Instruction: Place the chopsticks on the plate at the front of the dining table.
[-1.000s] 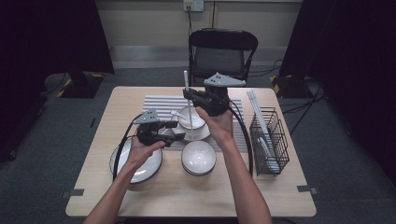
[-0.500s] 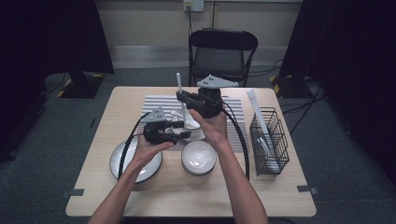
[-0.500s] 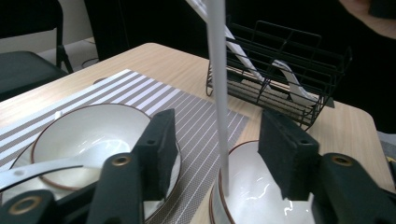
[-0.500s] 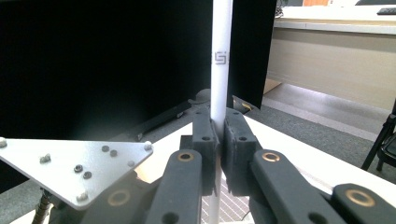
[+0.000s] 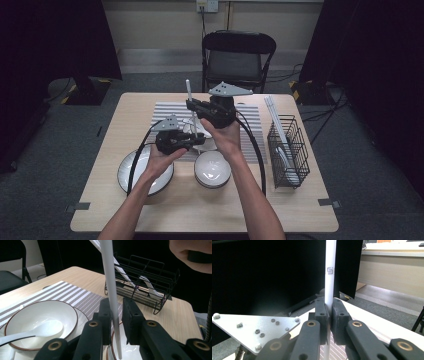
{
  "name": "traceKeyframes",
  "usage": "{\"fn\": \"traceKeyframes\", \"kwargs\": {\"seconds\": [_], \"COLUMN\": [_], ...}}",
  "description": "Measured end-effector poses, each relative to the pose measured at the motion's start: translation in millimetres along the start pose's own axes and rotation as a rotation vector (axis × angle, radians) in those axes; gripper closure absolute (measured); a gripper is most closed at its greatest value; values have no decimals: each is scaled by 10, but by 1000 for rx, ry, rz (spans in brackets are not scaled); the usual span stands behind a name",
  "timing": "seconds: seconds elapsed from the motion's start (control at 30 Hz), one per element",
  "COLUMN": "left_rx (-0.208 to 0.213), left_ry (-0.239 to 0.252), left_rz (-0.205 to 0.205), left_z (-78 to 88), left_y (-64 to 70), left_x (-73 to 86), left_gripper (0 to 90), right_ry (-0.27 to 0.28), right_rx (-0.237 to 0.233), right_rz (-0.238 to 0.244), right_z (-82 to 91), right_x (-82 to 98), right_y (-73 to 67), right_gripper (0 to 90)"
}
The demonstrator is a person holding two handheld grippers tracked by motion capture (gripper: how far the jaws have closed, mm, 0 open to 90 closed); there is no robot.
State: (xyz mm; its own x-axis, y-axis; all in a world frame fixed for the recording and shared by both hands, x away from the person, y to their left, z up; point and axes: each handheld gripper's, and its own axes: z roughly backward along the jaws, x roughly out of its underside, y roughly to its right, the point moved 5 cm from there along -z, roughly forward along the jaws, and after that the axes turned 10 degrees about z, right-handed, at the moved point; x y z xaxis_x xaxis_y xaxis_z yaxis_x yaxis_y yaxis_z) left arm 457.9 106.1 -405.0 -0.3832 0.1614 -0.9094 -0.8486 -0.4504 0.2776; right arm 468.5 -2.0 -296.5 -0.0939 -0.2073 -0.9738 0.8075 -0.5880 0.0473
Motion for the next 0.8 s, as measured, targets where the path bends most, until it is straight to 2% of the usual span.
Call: {"fn": "traceKeyframes", "kwargs": {"seconds": [0.13, 0.23, 0.27, 0.3, 0.37, 0.43, 0.63, 0.8], "left_rx": [-4, -13, -4, -13, -5, -5, 1, -2], "left_ry": [17, 14, 13, 16, 25, 23, 19, 17], "left_rz": [19, 11, 3, 5, 17, 12, 19, 9], "left_z": [39, 44, 50, 56, 65, 72, 85, 101], "left_y": [-37, -43, -40, -45, -53, -50, -32, -21], "left_x": [3, 9, 13, 13, 12, 14, 26, 21], "left_gripper": [820, 835, 835, 838, 846, 850, 861, 861], "right_ry": [-4, -5, -3, -2, 5, 7, 0, -14], "right_rx": [-5, -10, -11, -13, -12, -15, -22, -12], "right_rz": [-3, -7, -10, -13, -6, 0, 18, 30], "right_z": [-16, -19, -18, -14, -7, 2, 14, 2], "right_x": [21, 43, 47, 50, 47, 42, 78, 138], "right_y": [-6, -9, -7, -7, -8, -14, 9, 12], "right_gripper": [850, 850, 850, 851, 850, 844, 736, 633]}}
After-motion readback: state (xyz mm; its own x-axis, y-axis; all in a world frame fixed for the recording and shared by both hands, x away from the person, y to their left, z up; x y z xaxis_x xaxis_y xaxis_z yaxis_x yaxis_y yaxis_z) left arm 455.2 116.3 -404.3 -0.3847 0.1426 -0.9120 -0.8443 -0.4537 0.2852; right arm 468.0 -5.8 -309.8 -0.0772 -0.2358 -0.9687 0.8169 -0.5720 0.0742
